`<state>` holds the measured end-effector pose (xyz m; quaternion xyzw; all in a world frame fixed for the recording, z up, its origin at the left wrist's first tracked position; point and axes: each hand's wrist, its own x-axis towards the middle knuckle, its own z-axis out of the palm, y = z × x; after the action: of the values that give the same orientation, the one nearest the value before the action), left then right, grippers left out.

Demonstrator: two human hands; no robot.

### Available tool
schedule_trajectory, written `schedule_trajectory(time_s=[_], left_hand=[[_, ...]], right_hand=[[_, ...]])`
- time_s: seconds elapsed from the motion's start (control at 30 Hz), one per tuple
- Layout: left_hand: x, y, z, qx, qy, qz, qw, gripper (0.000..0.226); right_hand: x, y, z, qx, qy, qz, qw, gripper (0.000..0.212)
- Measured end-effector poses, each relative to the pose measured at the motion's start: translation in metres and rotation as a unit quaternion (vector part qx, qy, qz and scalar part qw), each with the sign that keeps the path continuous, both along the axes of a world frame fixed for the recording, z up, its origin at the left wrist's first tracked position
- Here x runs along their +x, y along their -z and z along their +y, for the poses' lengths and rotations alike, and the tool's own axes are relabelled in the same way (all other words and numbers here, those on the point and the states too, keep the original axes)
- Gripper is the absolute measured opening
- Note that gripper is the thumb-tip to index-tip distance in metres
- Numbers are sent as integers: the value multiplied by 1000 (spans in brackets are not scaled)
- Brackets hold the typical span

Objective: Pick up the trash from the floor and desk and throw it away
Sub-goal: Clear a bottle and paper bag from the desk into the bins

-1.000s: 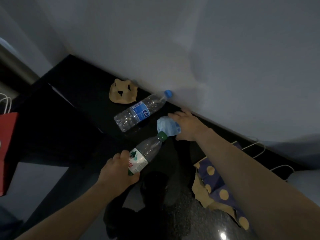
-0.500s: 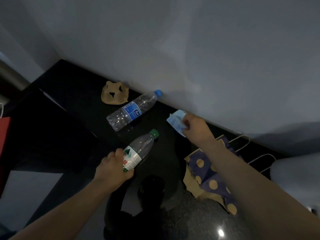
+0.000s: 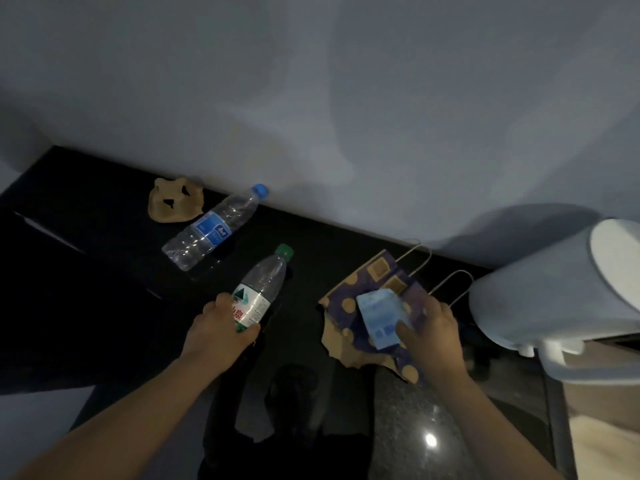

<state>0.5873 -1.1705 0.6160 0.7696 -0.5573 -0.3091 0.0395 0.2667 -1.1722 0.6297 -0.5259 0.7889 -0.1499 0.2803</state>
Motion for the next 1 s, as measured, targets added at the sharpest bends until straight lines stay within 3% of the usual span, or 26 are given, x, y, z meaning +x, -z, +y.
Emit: schedule_trajectory(time_s=[0.1,0.2,0.27,0.37,0.53,0.83,1.0], left_hand=[[-11,-4,-2,-2,20,-1,1000,64],[-21,-8,-4,-7,35,3,999,63],[-27,-9,-5,-9,42,6,999,63],[-34,-10,-7,-4,48,11,999,63],[-40,-9,-7,4,50,15,999,62],[-47,-12,-7,23,44,28,998,62],[-48,-13,-4,20,42,52,998,58]], right_hand=[[-12,13,4,52,4,65,997,88],[-15,25,-1,126,114,-8,985,122],[-11,33,-3,137,184,-43,972,134],[-1,41,-8,145,200,-4,969,143],[9,50,-18,168,205,49,963,144],[1,55,-24,145,171,36,974,127],[-4,56,-17,60,177,7,982,107]])
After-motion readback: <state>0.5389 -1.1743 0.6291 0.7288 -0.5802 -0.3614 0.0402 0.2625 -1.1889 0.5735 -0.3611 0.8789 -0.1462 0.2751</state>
